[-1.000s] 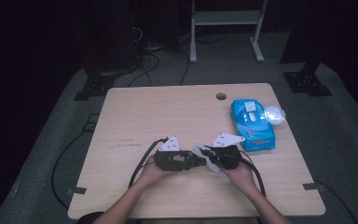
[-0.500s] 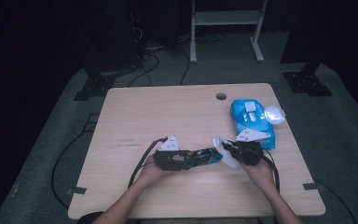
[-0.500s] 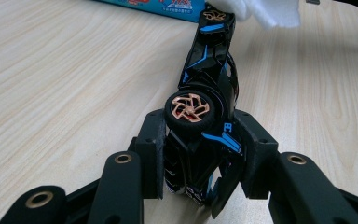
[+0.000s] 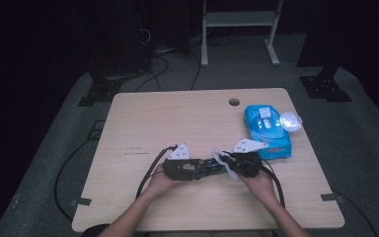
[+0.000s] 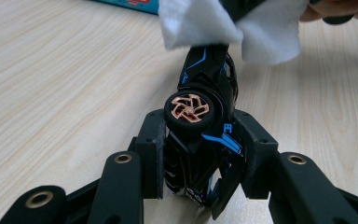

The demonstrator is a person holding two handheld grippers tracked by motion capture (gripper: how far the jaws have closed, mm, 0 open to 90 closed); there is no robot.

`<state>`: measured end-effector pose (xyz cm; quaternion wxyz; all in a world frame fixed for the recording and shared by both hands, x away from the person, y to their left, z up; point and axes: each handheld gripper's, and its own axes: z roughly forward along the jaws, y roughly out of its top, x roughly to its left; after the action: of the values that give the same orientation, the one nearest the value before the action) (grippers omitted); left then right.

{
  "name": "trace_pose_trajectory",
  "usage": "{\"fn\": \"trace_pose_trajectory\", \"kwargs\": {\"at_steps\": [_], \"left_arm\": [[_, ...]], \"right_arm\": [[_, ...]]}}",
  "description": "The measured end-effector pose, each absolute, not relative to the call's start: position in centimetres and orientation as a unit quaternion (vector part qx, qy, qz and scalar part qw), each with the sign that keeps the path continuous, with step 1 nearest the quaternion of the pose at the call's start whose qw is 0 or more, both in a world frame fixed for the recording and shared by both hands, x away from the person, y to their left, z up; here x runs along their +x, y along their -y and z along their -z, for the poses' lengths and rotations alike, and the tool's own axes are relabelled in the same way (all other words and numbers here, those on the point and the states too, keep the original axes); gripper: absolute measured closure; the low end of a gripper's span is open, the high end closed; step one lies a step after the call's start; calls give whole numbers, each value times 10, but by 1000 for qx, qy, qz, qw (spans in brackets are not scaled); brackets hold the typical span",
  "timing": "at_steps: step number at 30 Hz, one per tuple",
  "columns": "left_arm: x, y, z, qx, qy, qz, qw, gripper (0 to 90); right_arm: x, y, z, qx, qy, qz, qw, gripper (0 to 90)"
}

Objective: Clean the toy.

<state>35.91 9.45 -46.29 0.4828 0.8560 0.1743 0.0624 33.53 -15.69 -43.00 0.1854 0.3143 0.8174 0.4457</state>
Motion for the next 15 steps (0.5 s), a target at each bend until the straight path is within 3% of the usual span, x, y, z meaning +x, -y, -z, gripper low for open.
{"fn": "trace_pose_trajectory", "kwargs": {"at_steps": [4,11,15], "left_arm": [[359,-94,462,857,-174,-64,481,588],[359,-94,462,858,-172,-65,480,589],[359,-94,462,858,-173,-65,479,589]], "right_arm": [[336,159,427,313,-821,-437,194,823],[338,207,414,359,-786,-462,201,823],[337,214,416,364,-787,-452,208,823]]}}
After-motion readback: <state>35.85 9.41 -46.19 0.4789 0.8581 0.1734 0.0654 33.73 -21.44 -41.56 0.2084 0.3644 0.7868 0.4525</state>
